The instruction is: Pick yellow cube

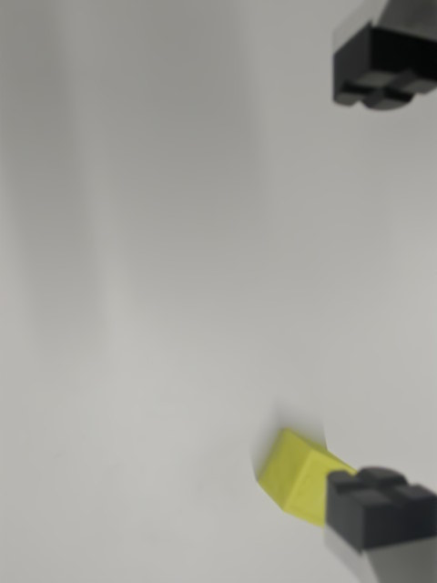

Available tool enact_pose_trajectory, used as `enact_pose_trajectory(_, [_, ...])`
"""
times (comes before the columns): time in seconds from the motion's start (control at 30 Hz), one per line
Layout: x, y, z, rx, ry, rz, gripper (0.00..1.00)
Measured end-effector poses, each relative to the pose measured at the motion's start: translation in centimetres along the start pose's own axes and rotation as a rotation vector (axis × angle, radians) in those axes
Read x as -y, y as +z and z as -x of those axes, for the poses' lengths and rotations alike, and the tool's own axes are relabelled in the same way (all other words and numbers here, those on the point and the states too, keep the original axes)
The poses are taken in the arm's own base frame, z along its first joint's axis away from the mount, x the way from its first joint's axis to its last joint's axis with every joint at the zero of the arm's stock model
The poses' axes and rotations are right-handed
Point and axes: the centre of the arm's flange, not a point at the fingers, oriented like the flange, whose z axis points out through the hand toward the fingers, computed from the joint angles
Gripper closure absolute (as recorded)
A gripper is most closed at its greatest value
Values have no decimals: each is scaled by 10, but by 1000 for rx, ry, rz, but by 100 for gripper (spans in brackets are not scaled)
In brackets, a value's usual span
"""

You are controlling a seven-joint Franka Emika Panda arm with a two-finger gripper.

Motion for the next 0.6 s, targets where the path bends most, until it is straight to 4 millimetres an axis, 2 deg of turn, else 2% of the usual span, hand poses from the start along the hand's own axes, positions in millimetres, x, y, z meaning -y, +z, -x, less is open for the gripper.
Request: enact_pose_trajectory(0.6, [3, 31, 29, -4, 68, 0, 0])
